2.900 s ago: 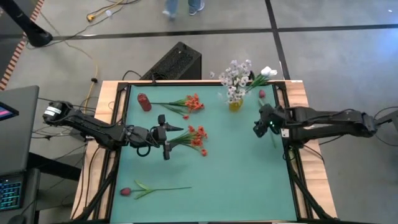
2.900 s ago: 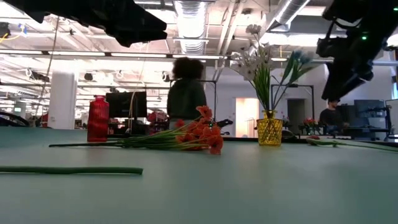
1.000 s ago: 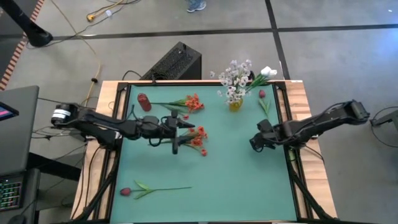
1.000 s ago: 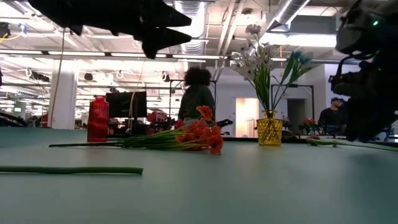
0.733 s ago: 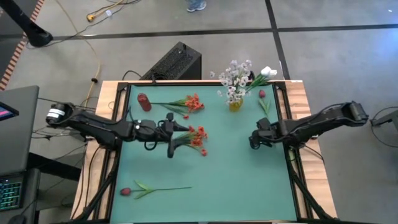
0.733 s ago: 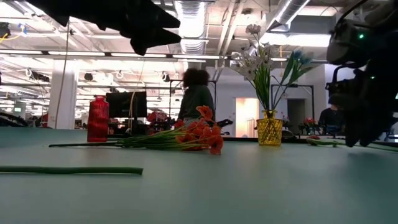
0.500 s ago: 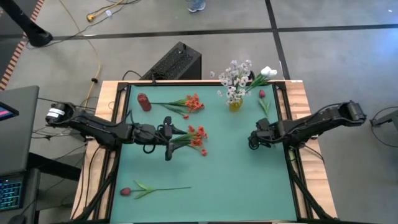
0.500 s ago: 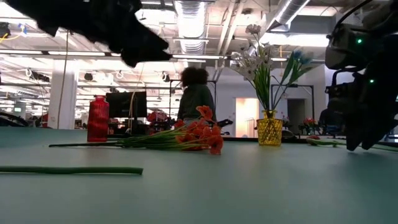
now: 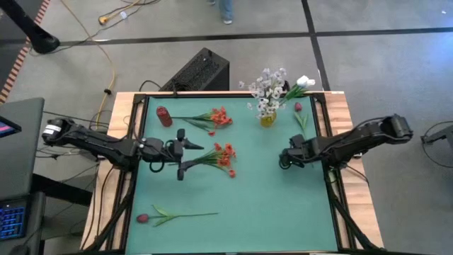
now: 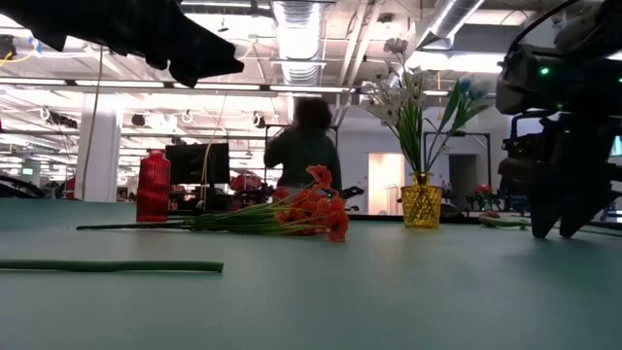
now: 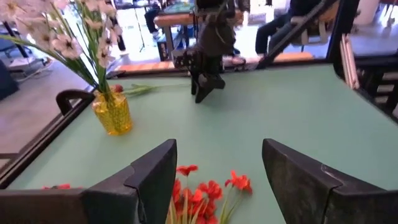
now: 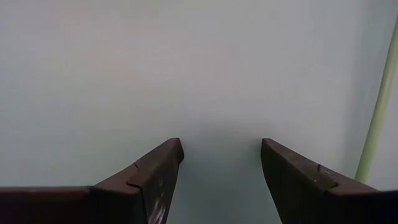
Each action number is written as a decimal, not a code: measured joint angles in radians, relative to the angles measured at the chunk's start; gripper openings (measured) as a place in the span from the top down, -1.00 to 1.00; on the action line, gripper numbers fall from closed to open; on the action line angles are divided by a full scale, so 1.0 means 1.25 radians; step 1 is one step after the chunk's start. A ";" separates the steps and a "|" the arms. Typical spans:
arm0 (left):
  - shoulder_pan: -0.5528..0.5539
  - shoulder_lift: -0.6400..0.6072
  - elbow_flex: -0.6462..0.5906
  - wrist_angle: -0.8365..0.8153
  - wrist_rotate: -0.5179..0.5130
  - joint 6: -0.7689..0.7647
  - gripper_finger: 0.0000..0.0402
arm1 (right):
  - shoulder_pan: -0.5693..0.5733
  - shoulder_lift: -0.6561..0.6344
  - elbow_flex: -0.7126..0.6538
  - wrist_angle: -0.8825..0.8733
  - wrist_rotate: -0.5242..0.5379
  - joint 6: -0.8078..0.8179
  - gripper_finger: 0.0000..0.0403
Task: Sort flowers into vase by color
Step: Put the top red tulip into the red vase
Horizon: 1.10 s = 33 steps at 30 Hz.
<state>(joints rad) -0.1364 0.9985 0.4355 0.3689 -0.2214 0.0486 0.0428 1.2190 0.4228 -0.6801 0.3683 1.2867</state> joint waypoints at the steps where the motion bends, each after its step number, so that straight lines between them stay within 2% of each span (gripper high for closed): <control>1: 0.000 0.001 0.000 -0.003 0.000 0.007 -0.13 | -0.008 0.005 0.001 0.000 -0.002 0.000 -0.26; 6: 0.001 0.003 0.000 -0.007 0.000 0.013 -0.13 | -0.025 -0.005 0.047 -0.069 -0.003 -0.041 -0.26; 10: 0.001 0.003 0.000 0.022 0.001 0.021 -0.13 | -0.043 -0.025 0.107 -0.193 0.088 -0.036 -0.26; 13: 0.001 0.007 0.000 0.041 0.006 0.022 -0.13 | -0.094 -0.021 0.111 -0.259 0.098 -0.027 -0.26; 22: 0.001 0.007 0.000 0.040 0.005 -0.012 -0.13 | -0.295 -0.016 0.075 -0.216 0.104 -0.175 -0.26; 25: 0.001 0.007 0.000 0.039 0.005 -0.028 -0.13 | -0.349 -0.016 0.040 -0.186 0.069 -0.204 -0.24; 29: 0.001 0.007 0.000 0.039 0.005 -0.034 -0.13 | -0.407 -0.021 -0.011 -0.077 0.035 -0.280 -0.08; 33: 0.001 0.007 0.000 0.039 0.005 -0.042 -0.13 | -0.439 -0.023 -0.021 -0.063 -0.001 -0.282 0.27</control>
<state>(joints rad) -0.1356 1.0077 0.4355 0.4182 -0.2157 -0.0043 -0.5062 1.1908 0.3962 -0.7584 0.3675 0.9340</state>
